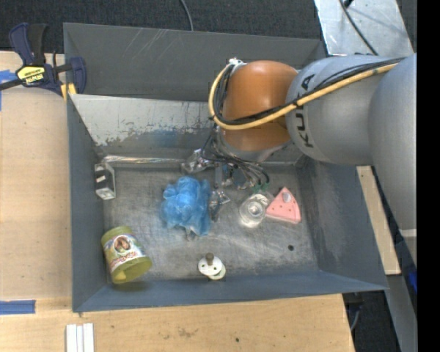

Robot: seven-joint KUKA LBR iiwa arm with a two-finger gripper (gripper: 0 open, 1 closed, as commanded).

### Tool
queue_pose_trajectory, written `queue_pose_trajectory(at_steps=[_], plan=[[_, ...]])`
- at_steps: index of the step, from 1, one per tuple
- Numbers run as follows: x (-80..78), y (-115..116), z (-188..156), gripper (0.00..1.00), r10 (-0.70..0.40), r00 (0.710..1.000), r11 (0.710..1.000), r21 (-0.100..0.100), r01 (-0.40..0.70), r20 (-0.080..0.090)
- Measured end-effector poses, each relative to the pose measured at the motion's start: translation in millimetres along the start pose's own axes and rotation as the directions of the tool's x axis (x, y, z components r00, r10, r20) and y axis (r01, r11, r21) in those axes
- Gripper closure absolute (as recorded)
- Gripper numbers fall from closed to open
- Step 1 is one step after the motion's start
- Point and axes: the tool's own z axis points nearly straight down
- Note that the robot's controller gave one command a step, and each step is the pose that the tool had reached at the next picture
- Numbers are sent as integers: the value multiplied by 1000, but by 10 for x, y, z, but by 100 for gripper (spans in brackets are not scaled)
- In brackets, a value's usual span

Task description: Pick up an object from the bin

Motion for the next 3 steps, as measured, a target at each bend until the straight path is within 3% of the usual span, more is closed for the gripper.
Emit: queue_pose_trajectory(at_steps=[1, 2, 3], plan=[[48, -119, 115, 0, 169, 986, 986, -1, -169, -4], [-12, -38, 127, 0, 7, 1000, 1000, 2, -7, 1], [324, 52, 126, 0, -164, 986, 986, 2, 164, 8]])
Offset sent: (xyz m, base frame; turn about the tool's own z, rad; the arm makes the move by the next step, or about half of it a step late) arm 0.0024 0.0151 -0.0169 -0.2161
